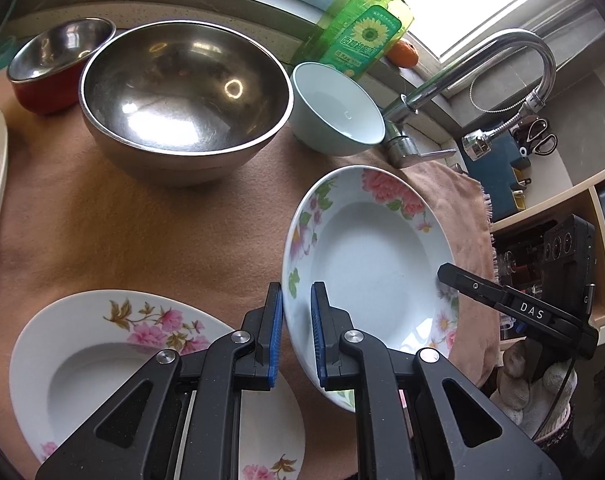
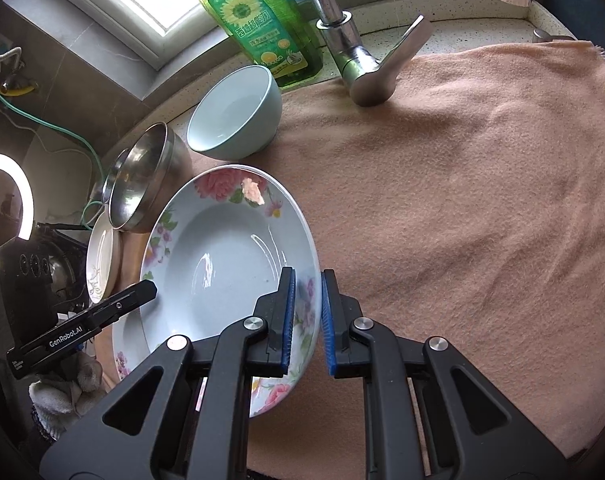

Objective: Organize plates and bowls
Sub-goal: 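Lift the rose-patterned plate and lower it onto the small pink-flowered plate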

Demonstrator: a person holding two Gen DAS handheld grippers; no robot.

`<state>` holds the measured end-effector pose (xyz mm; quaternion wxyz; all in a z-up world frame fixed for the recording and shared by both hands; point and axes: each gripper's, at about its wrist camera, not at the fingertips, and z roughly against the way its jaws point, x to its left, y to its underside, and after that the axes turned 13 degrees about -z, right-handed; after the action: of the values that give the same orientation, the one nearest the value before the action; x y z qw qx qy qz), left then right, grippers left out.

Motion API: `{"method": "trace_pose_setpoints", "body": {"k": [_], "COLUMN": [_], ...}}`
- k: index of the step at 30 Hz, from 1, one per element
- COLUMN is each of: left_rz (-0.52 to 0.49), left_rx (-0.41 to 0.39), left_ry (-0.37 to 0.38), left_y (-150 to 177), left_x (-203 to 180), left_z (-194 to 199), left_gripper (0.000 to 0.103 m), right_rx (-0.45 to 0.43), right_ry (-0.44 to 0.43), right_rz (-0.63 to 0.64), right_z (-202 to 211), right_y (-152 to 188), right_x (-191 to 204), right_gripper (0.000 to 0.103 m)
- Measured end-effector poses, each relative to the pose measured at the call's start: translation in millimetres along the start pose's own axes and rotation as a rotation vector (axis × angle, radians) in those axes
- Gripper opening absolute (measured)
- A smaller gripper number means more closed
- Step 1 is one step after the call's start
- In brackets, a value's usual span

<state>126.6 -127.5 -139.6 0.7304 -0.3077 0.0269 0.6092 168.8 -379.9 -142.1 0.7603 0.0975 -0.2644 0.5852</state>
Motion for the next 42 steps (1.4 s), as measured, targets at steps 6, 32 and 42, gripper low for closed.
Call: {"method": "trace_pose_setpoints", "body": {"k": [6,32,42], "left_rz": [0.013,0.08,0.079], "left_rx": [-0.01,-0.021,0.012], "left_ry": [0.002,-0.096,-0.115], "left_y": [11,66,80], "left_x": [13,86,99], "left_z": [19,82,82], "left_gripper": [0.012,0.012,0.012], "right_rx": [-0.002,0.136,0.176], "right_ry": [-0.012,-0.035,-0.011], "right_rz": [0.017,0.115,0.13], "right_z": [4,-40,-55], "right_y": [19,109,127], "right_x": [20,96,105], "right_gripper": [0.013,0.013,0.013]}}
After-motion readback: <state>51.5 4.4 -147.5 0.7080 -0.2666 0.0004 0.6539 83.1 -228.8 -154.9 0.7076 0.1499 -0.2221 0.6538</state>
